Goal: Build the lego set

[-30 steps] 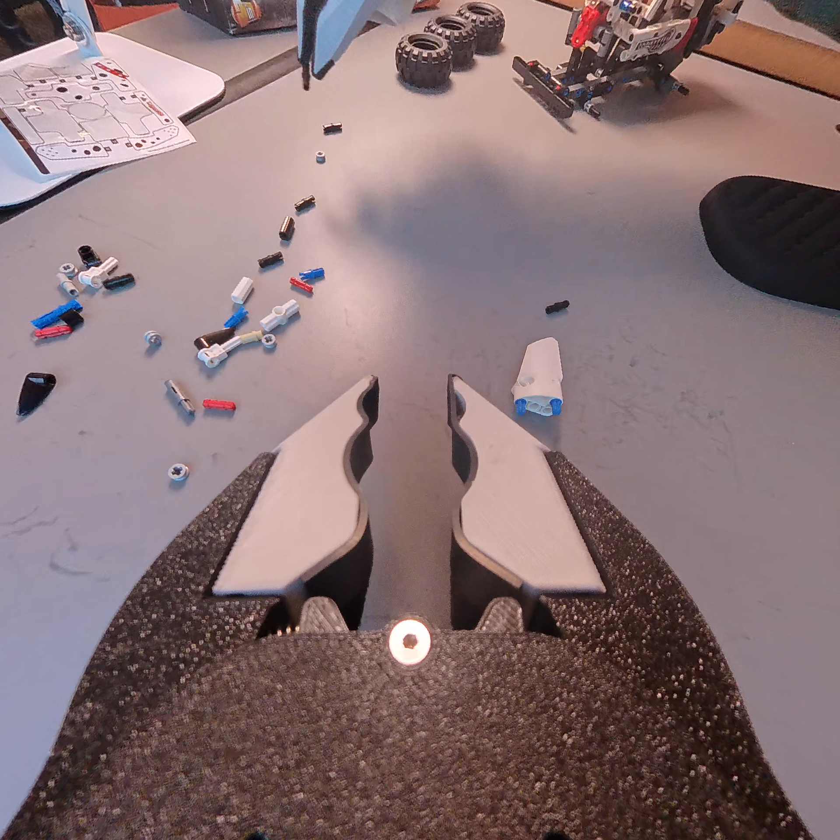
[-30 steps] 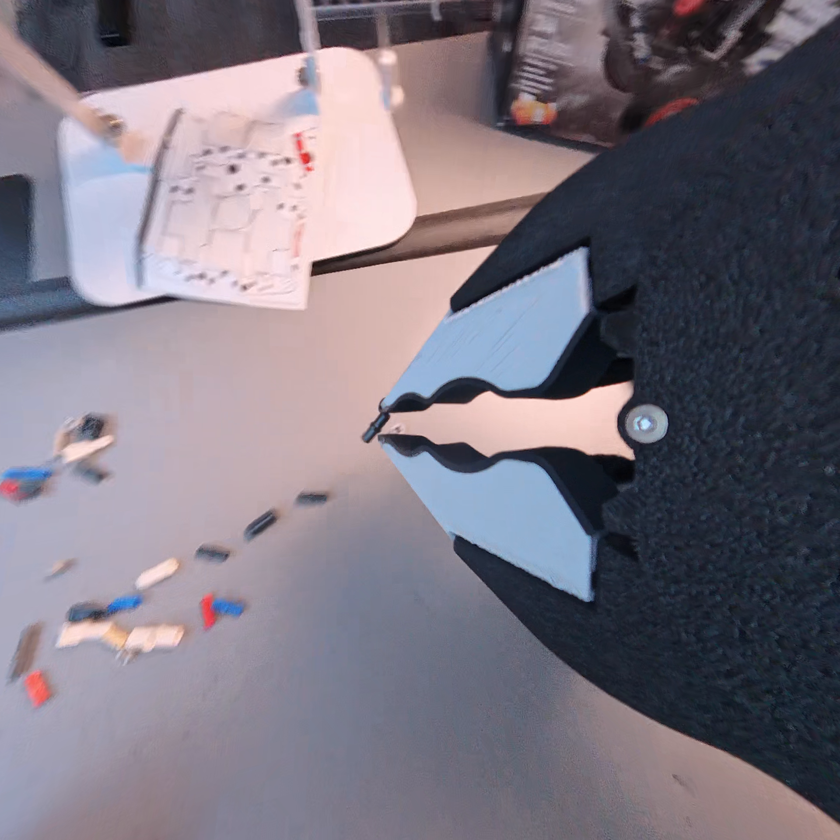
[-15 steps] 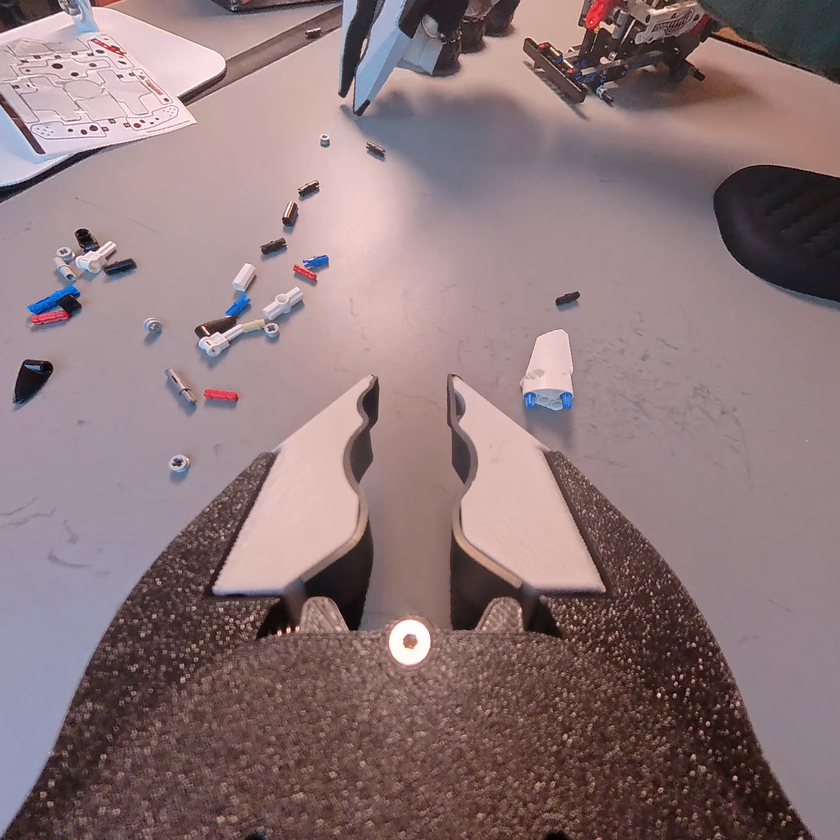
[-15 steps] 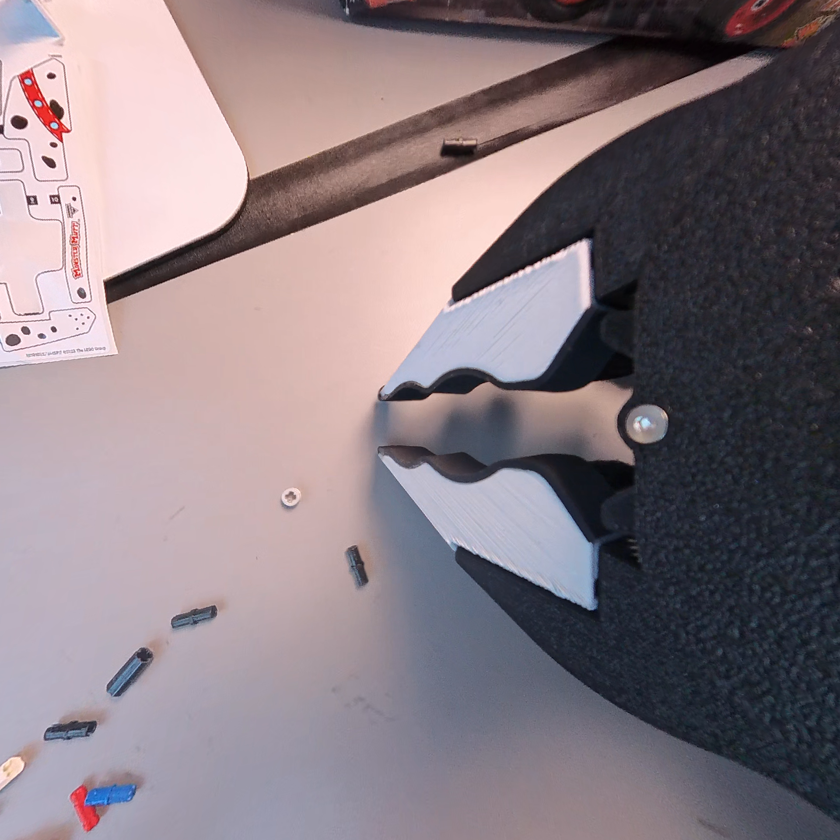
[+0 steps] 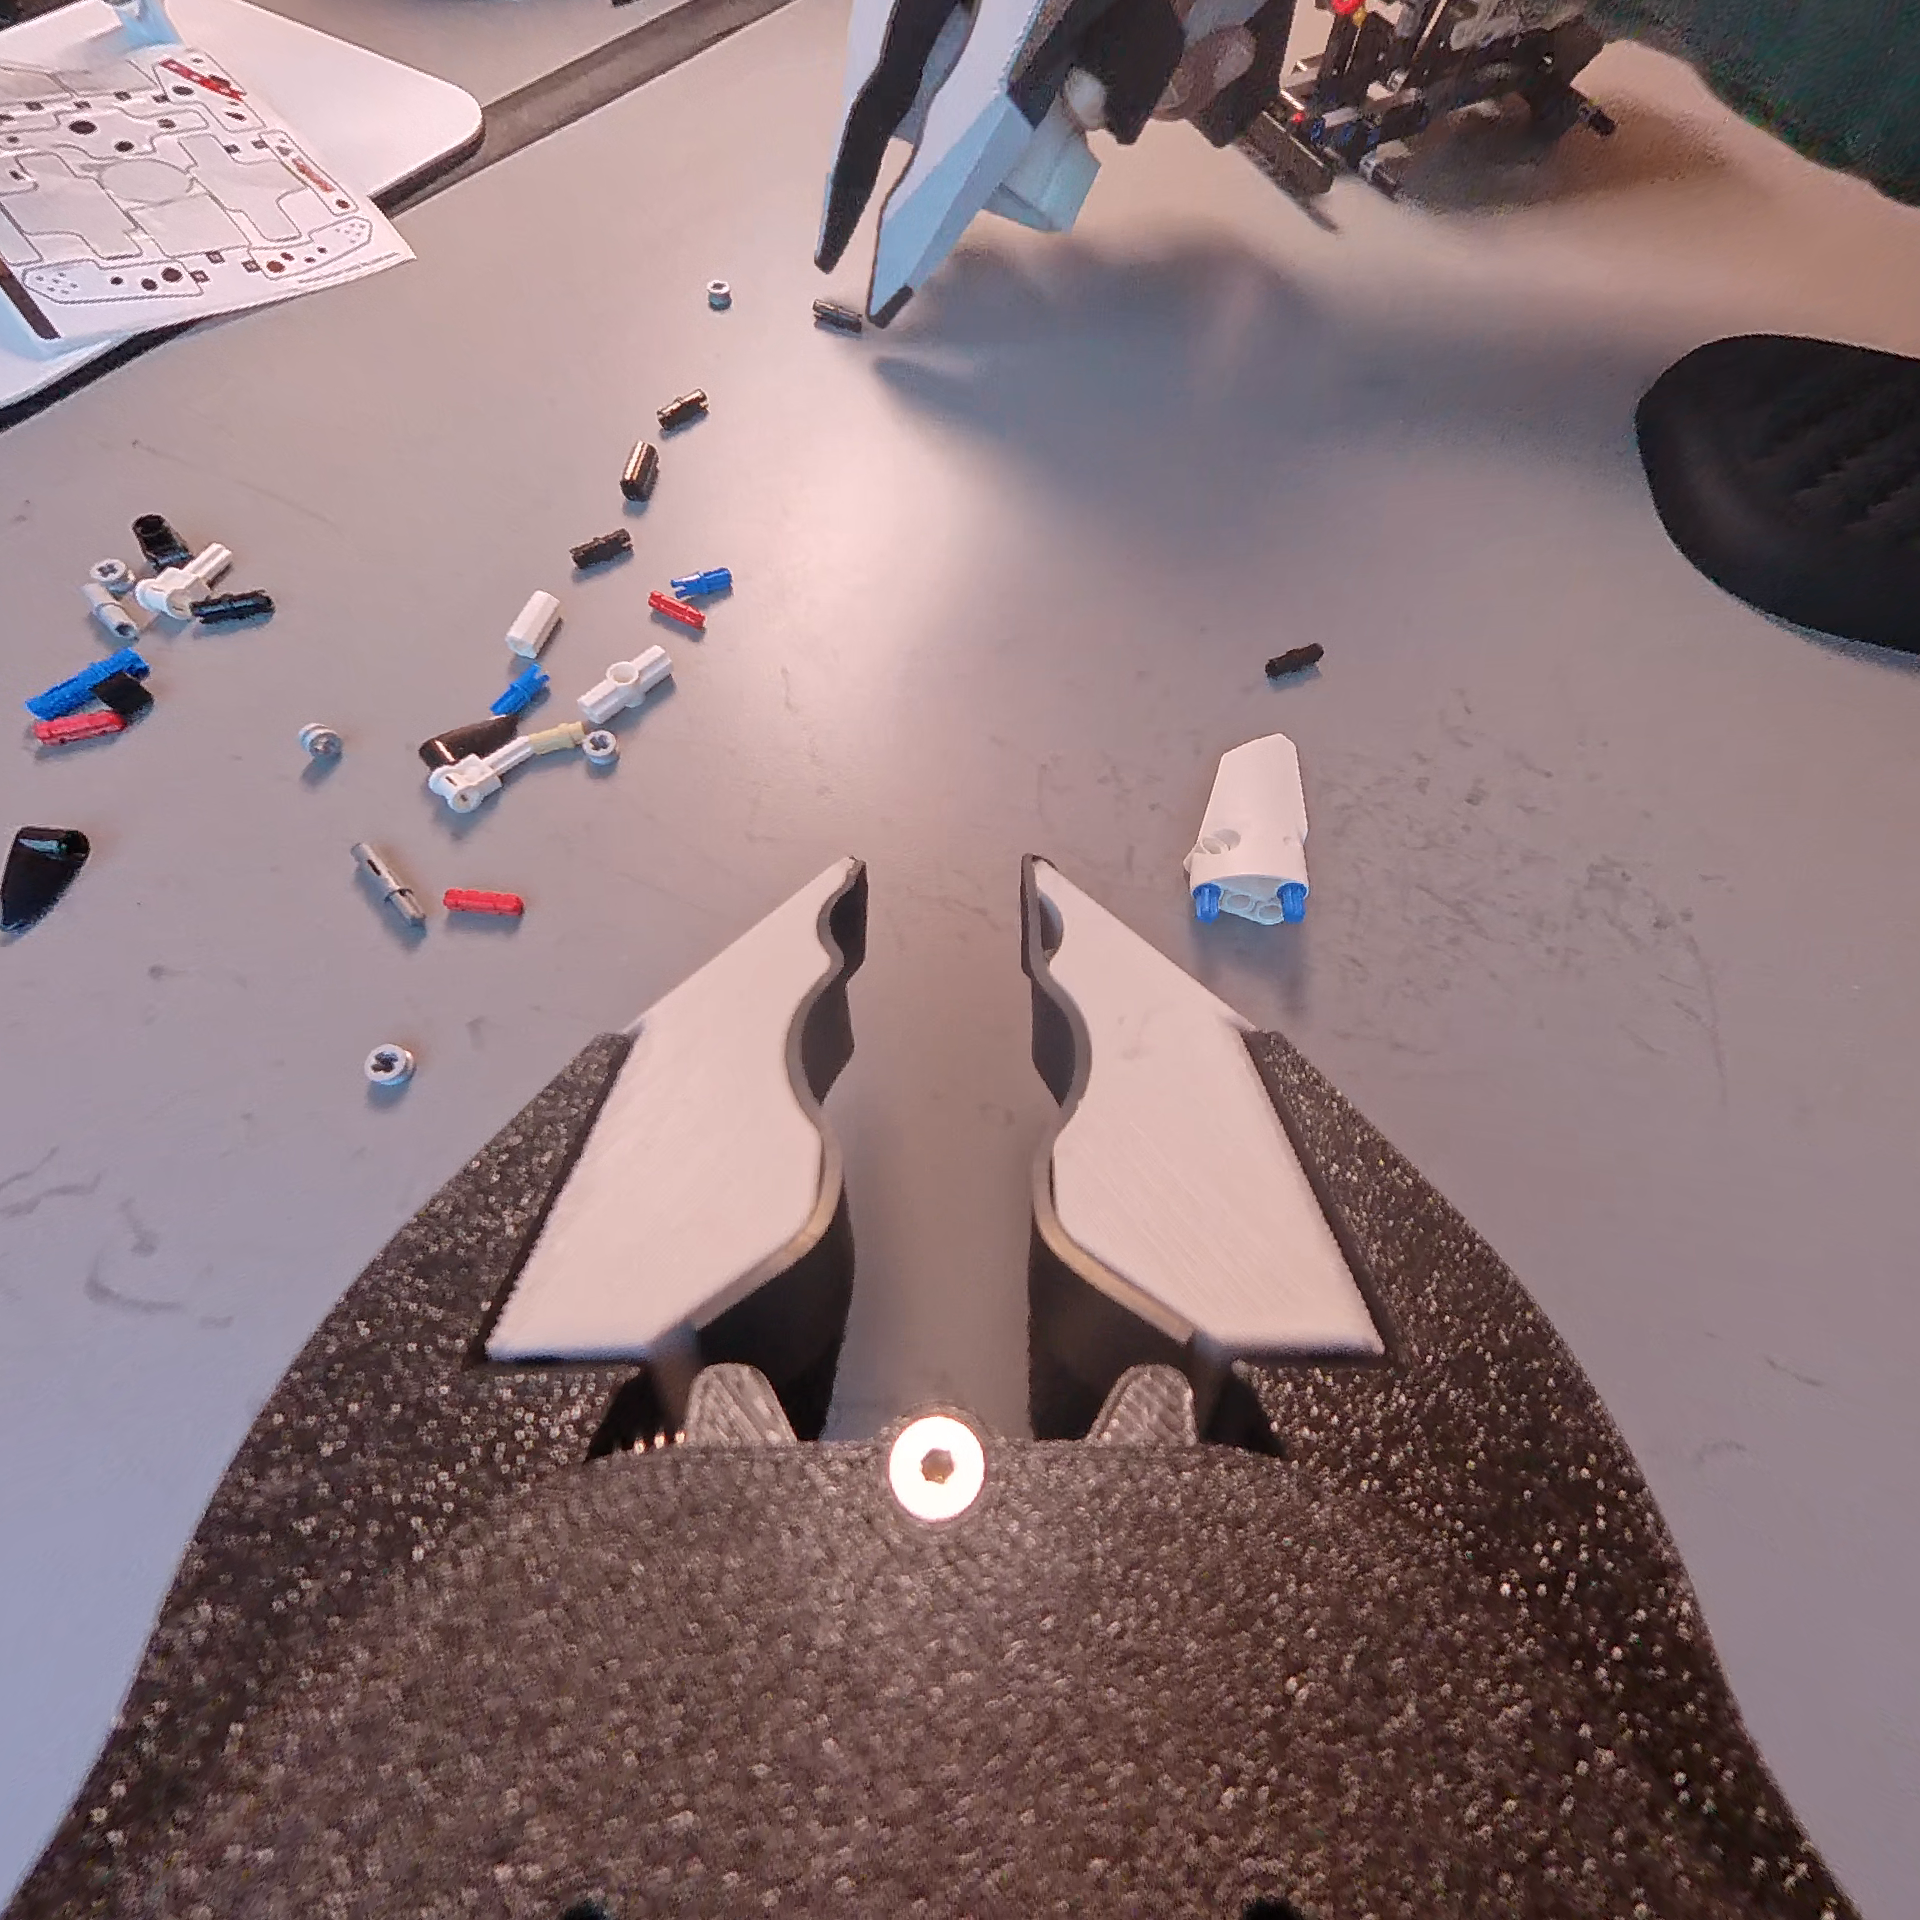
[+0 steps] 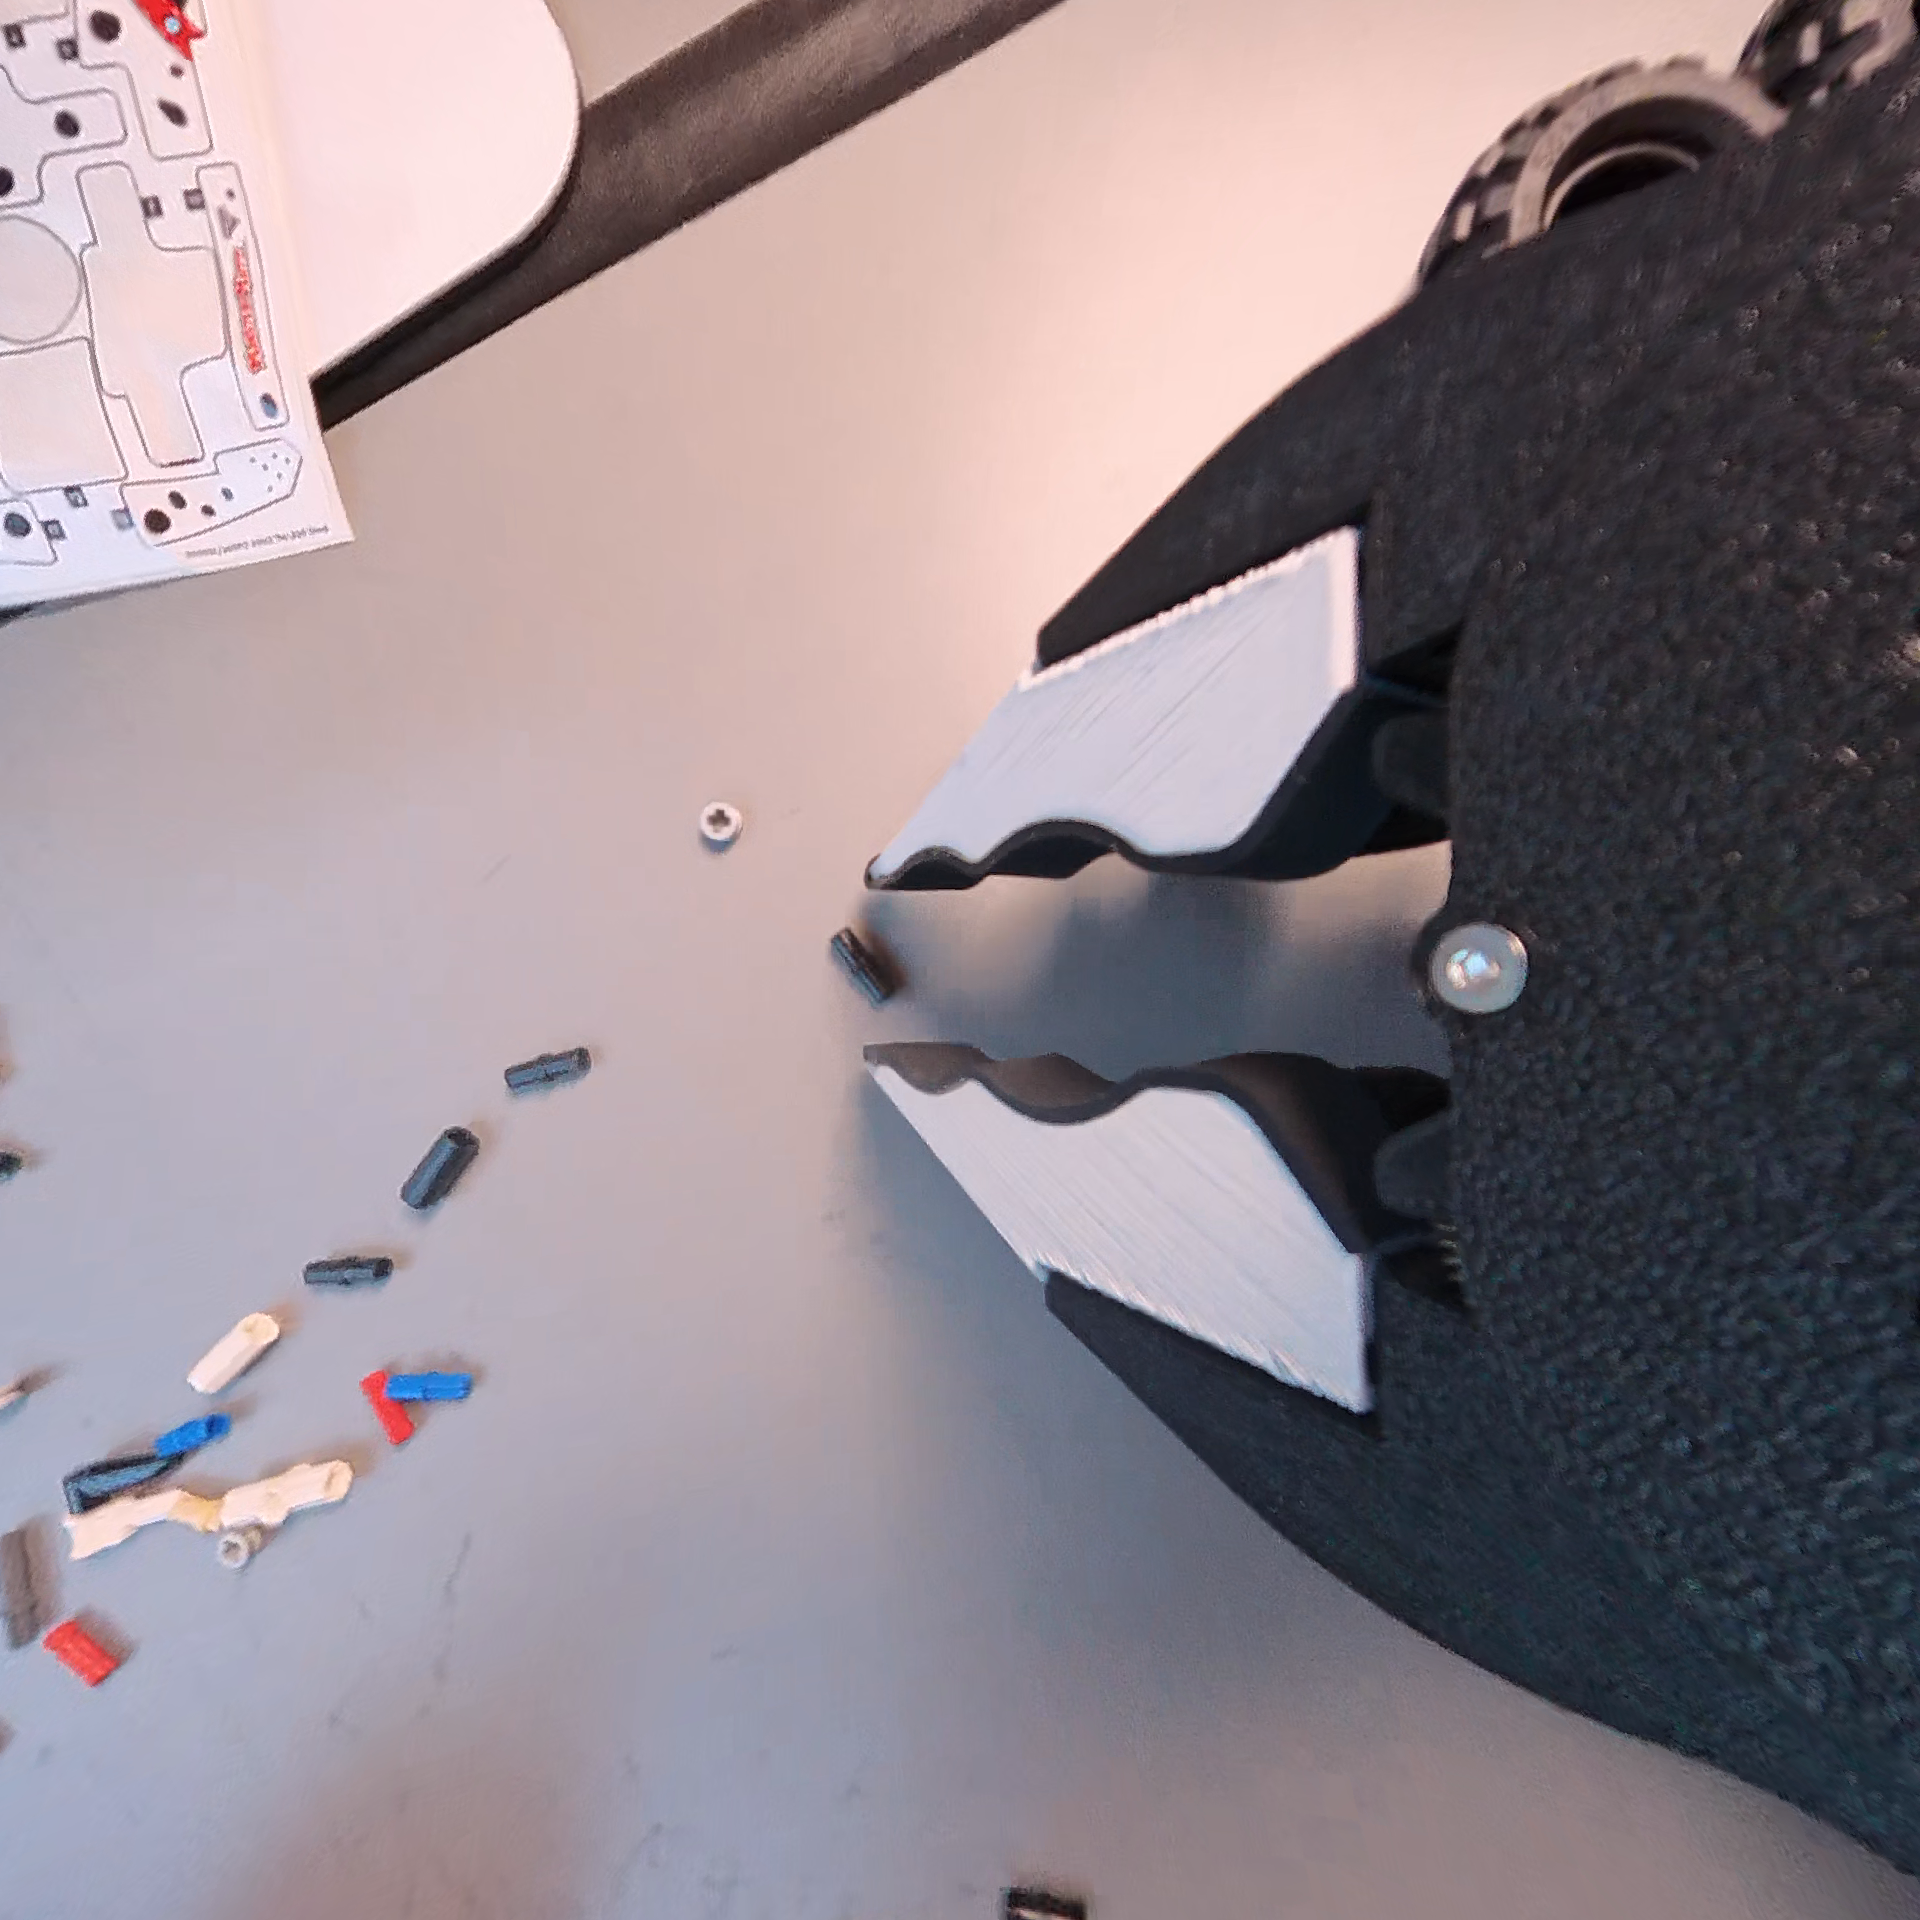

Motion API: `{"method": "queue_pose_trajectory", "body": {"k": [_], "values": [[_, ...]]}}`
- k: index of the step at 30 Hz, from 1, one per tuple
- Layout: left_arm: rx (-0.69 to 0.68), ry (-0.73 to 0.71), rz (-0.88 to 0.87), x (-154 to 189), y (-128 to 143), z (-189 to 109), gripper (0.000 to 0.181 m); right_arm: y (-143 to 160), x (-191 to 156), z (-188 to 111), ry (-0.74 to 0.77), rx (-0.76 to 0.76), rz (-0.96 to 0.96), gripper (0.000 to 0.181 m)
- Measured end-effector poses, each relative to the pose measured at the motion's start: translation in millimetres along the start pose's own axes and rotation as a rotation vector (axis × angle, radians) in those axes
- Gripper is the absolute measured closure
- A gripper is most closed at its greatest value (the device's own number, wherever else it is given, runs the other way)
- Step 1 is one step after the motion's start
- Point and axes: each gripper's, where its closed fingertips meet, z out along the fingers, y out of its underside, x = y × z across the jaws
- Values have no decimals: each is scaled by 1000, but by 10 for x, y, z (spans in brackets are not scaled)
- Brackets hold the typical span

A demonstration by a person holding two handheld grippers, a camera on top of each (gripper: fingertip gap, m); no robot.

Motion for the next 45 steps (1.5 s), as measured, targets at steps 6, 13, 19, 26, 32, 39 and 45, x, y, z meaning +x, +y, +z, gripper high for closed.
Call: {"method": "queue_pose_trajectory", "body": {"k": [6, 13, 19, 26, 32, 39, 45], "values": [[7, -2, -2, -7, -11, -13, 152, -137, -150, 145, 35, 40, -32, 181], [-10, 0, 9, 6, 17, 14, 152, -1090, -593, 512, 19, 210, -180, 181], [11, -4, -1, -16, -13, -29, 152, -1368, -574, 734, -32, 214, -226, 158], [8, 21, 19, 49, -30, -36, 152, -979, 402, -39, -19, 235, -83, 152], [-3, 23, 18, 49, -8, -20, 152, -363, 1378, -468, 176, 125, 42, 155], [-16, 23, 15, 42, 26, 10, 152, 181, 2004, -462, 366, -29, 69, 154], [-17, 26, 6, 34, 30, 11, 152, 179, 2213, -276, 397, -36, 103, 151]]}}
